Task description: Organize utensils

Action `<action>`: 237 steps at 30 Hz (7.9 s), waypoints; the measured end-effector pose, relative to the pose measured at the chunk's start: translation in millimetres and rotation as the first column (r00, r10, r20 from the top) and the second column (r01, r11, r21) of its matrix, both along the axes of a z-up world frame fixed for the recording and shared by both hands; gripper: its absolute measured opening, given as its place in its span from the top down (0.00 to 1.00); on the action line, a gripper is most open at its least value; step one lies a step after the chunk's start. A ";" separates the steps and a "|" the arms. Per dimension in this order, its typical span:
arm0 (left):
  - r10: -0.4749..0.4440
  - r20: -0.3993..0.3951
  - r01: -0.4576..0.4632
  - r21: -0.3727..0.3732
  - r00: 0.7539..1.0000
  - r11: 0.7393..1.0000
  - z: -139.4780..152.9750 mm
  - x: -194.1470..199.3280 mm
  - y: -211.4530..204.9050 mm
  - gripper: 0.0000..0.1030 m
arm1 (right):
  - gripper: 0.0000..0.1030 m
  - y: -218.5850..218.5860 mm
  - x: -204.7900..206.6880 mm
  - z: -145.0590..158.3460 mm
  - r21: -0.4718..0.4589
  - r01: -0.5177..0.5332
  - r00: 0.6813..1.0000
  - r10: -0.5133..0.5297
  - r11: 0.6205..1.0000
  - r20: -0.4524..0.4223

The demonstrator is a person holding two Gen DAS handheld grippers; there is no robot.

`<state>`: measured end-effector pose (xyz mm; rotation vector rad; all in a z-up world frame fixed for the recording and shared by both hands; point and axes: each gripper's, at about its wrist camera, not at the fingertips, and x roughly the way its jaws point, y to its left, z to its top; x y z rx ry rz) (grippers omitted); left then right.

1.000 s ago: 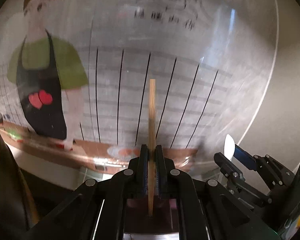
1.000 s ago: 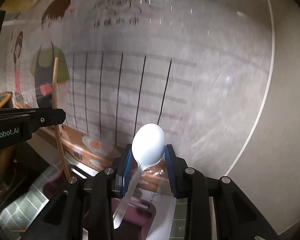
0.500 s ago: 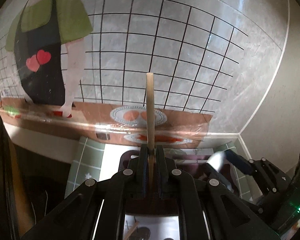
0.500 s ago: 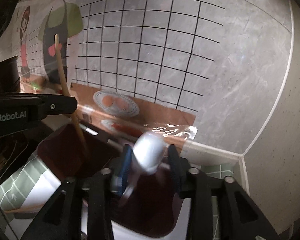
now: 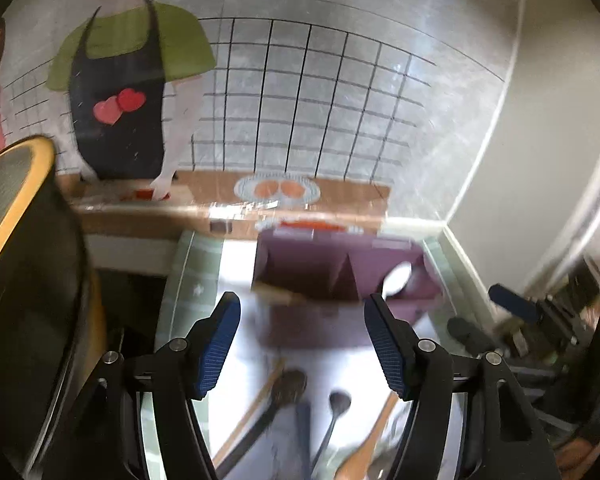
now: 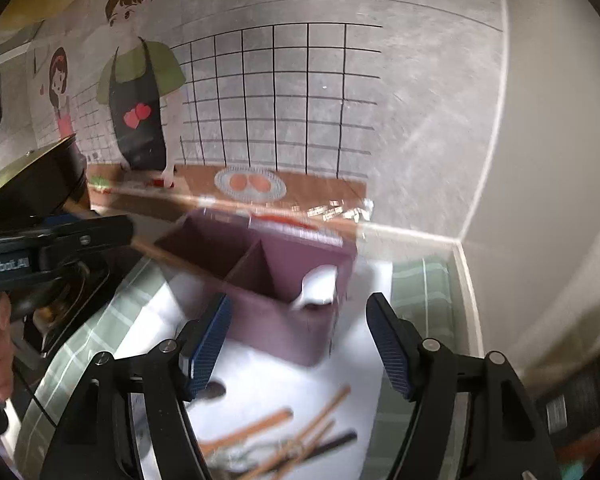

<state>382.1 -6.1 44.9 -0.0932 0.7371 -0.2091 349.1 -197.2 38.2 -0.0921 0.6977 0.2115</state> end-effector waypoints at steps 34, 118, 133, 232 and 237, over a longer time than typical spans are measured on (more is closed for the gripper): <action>0.015 -0.238 -0.006 0.038 0.971 0.999 -94.6 -114.5 80.3 0.32 | 0.82 100.3 -6.6 -107.2 0.011 0.012 0.895 -0.006 1.000 -0.446; -0.061 -0.350 0.075 0.024 0.935 0.997 -111.2 -41.5 15.0 0.88 | 0.81 32.6 -48.4 28.2 0.031 -0.118 0.983 0.121 0.993 -0.136; -0.075 0.038 0.078 -0.079 0.996 0.994 24.2 -64.4 15.4 0.92 | 0.81 35.2 -58.4 64.1 0.071 -0.148 0.985 0.154 0.986 -0.083; -0.121 -0.331 0.188 0.180 0.936 0.966 -140.5 60.6 -79.8 0.61 | 0.81 -16.0 -49.7 3.3 0.032 -0.072 0.965 0.077 0.997 -0.250; -0.124 -0.294 0.191 0.212 0.948 0.958 -140.7 51.3 -79.7 0.66 | 0.81 -13.3 -45.4 0.9 0.031 -0.080 0.963 0.086 0.996 -0.256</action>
